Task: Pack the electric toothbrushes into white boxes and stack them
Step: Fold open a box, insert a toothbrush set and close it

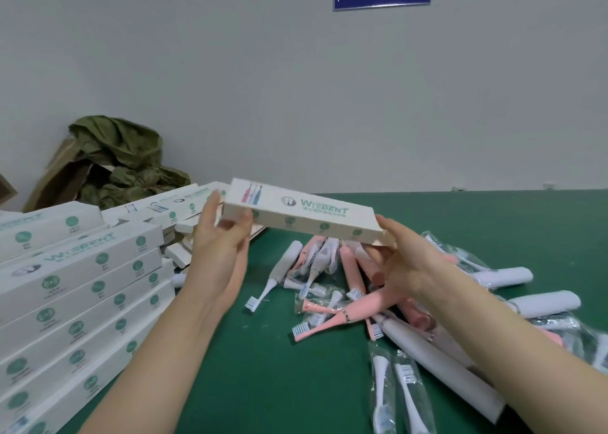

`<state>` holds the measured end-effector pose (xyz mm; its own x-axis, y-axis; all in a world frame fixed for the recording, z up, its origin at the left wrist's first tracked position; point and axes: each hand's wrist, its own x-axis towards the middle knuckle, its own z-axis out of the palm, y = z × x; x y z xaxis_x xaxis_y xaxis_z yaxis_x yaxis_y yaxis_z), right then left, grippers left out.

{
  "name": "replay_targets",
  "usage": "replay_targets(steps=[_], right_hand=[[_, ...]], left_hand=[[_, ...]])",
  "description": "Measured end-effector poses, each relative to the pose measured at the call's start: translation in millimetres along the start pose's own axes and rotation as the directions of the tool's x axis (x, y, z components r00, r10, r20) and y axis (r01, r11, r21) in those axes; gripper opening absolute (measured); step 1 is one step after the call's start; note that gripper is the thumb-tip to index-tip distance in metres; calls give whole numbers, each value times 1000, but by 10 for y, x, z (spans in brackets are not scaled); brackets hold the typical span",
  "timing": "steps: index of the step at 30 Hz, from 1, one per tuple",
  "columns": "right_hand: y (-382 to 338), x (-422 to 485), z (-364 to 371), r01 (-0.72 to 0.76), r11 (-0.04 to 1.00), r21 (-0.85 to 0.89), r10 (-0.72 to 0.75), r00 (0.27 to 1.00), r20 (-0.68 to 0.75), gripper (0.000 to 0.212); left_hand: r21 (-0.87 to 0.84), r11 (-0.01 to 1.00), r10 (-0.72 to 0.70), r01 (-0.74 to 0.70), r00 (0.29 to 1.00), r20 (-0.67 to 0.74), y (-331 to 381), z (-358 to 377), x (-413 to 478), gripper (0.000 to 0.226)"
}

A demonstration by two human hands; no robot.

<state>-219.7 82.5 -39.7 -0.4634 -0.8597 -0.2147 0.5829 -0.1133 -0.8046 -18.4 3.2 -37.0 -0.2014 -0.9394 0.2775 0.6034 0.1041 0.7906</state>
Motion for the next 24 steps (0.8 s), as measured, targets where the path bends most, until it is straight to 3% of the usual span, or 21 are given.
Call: replay_targets(steps=[1, 2, 3, 5, 6, 9, 12, 15, 19, 24], right_hand=[[1, 2, 6, 91, 995, -30, -91, 995, -26, 13], [0, -3, 15, 181, 978, -102, -185, 982, -36, 15], [0, -34, 36, 258, 942, -215, -269, 963, -23, 19], [18, -136, 111, 381, 842, -382, -390, 919, 57, 20], [31, -203, 161, 436, 805, -402, -429, 896, 113, 19], [72, -381, 321, 520, 759, -393, -443, 854, 274, 15], [104, -470, 393, 501, 793, -345, -376, 850, 369, 15], [109, -496, 386, 500, 807, -314, -351, 834, 426, 18], [137, -466, 376, 517, 788, -333, -345, 820, 456, 18], [181, -417, 370, 509, 788, -346, -335, 827, 452, 8]], left_hand=[[194, 981, 49, -24, 991, -126, -23, -14, 13, 73], [434, 899, 158, -57, 967, -199, -40, -19, 8, 77], [645, 753, 315, -133, 933, -176, -55, -21, -13, 78], [829, 444, 537, -340, 842, 58, -70, 8, -96, 75], [835, 356, 549, -420, 817, 177, -76, 50, -137, 73], [731, 269, 387, -627, 766, 514, -98, 203, -269, 71], [621, 121, 324, -774, 623, 712, -119, 214, -325, 50], [615, 181, 377, -768, 631, 678, -87, 176, -338, 26], [640, 261, 391, -723, 685, 615, -100, 192, -348, 30], [681, 300, 435, -668, 731, 525, -141, 223, -318, 16]])
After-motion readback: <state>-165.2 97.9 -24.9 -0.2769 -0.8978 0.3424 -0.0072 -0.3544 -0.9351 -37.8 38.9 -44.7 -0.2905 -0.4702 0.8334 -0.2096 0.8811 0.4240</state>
